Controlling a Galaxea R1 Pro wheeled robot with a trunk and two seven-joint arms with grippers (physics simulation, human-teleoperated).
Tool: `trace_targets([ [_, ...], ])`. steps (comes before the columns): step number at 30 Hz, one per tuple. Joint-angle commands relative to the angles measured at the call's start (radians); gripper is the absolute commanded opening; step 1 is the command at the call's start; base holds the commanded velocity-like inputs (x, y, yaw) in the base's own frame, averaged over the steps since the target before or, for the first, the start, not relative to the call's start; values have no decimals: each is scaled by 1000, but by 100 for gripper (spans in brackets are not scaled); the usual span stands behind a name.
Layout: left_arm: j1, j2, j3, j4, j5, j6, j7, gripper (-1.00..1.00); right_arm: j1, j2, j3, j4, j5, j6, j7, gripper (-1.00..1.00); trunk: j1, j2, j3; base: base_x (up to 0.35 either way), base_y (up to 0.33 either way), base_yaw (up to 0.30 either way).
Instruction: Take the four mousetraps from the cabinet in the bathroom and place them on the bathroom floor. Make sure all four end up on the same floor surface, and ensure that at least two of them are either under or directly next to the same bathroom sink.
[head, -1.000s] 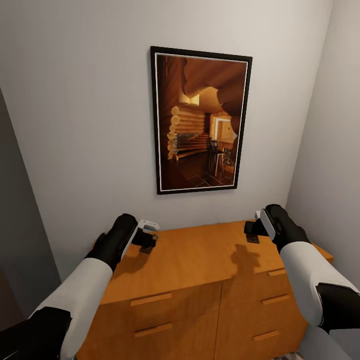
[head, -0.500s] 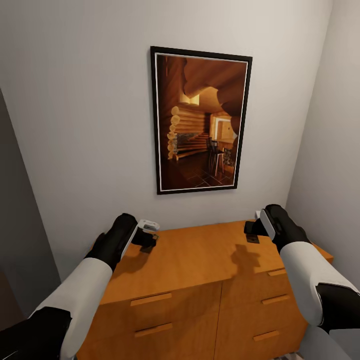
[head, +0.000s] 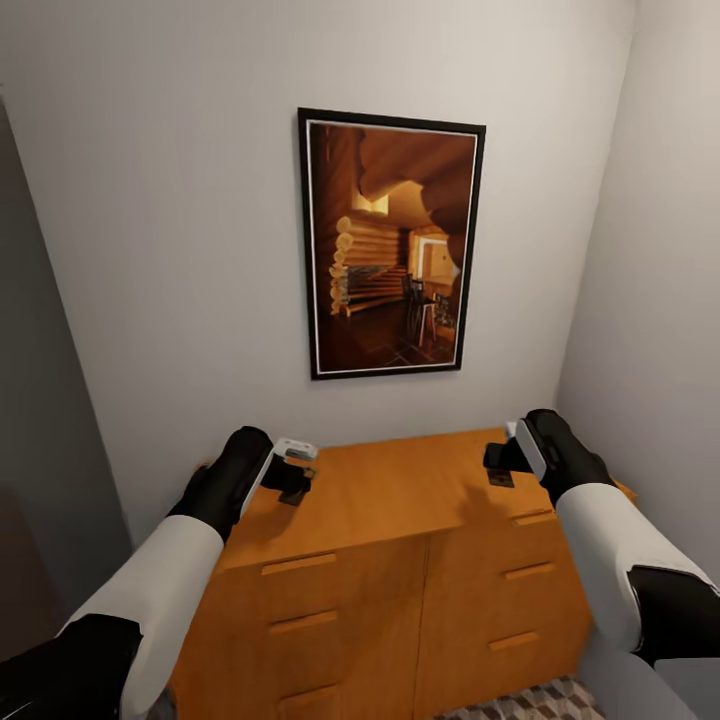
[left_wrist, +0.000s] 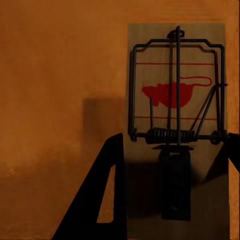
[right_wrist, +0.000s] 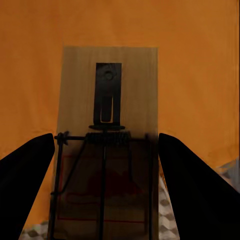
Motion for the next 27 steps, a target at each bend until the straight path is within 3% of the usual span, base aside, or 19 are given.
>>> trace_targets([
  [1,-1,0,1,-1,-11,3,-8,-100,-1,1,-1,-1,-4,4,-5,-100,-1,-1,-1,-318,-86,0],
  [6,-1,0,50,-2,-11,3,-5,-100,-2,4,9,-14,-1,5,-5,-100,-1,-1,-1,-322,-87,0],
  [11,-1,0,132,-1,-12,5,-3,-100,6,5,89,-73,-1,1,-6,-100,-1,-1,-1,-324,-90,0],
  [16,0,1,152,2,-12,4,-3,-100,75,5,129,-173,-2,2,-6,-100,-1,-1,-1,-324,-95,0],
  [21,0,3,158,7,-13,1,-1,-100,142,4,138,-272,-3,4,-6,-100,-1,-1,-1,-324,-98,0],
  [27,4,5,160,16,-12,-1,53,-100,163,5,142,-298,-5,4,-6,-100,-1,-1,-1,-324,-99,0],
])
